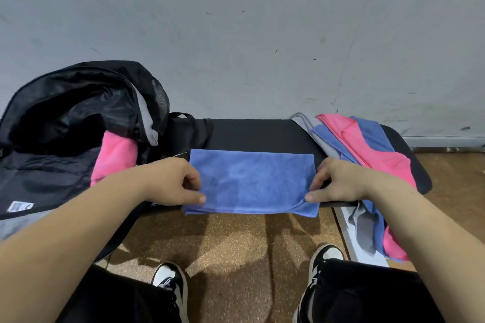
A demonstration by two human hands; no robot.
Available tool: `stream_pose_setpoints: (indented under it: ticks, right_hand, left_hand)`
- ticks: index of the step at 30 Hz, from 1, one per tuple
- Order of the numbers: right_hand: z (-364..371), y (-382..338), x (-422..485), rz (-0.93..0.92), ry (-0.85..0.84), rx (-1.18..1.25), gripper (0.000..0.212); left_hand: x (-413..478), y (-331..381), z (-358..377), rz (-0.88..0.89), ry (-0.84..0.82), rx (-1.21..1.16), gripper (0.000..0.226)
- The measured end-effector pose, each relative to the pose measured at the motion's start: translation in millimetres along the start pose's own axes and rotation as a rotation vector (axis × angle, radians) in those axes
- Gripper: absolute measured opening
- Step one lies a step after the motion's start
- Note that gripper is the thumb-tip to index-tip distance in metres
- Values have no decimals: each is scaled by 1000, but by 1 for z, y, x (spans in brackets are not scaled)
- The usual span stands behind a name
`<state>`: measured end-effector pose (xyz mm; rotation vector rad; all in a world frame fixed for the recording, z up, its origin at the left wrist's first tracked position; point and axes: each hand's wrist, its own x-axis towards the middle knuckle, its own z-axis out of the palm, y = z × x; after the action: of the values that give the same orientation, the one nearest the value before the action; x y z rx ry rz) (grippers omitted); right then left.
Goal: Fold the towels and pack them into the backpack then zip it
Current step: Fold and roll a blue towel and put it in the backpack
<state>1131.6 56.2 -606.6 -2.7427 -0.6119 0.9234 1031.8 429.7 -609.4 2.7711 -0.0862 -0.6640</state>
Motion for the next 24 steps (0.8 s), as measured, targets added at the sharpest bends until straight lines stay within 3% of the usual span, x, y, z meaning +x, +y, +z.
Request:
stream_pose_setpoints:
  ticks: [3,5,6,7,11,13,15,17,18,24]
  right_hand:
    - [-7,-2,4,77,17,36,58]
    - [-9,-3,10,85,237,72,46]
    - [-8,-2,17,76,355,128,34]
    - [-6,-3,23,72,427,192,27]
    - [4,-1,48,96,358,173,59]
    - [6,1,56,113,368,113,56]
    - [5,4,59,121,381,148,32]
    - [5,5,57,109,379,239,20]
    - [4,6,56,105,378,324,20]
    - [-6,2,45,108,363,1063,20]
  left_hand:
    - [14,0,-6,-34,218,-30,37]
    - [26,1,-10,3,387,-9,15]
    - [32,1,-12,3,422,4,17]
    - [39,2,-12,-9,413,12,27]
    - [60,2,-9,-120,241,50,61]
    - [65,1,-9,-154,198,77,66]
    - [67,0,-10,-172,170,103,56]
    - [65,1,-11,-187,153,78,28]
    - [64,2,-12,-200,158,23,19]
    - [42,5,-36,-232,325,-669,18]
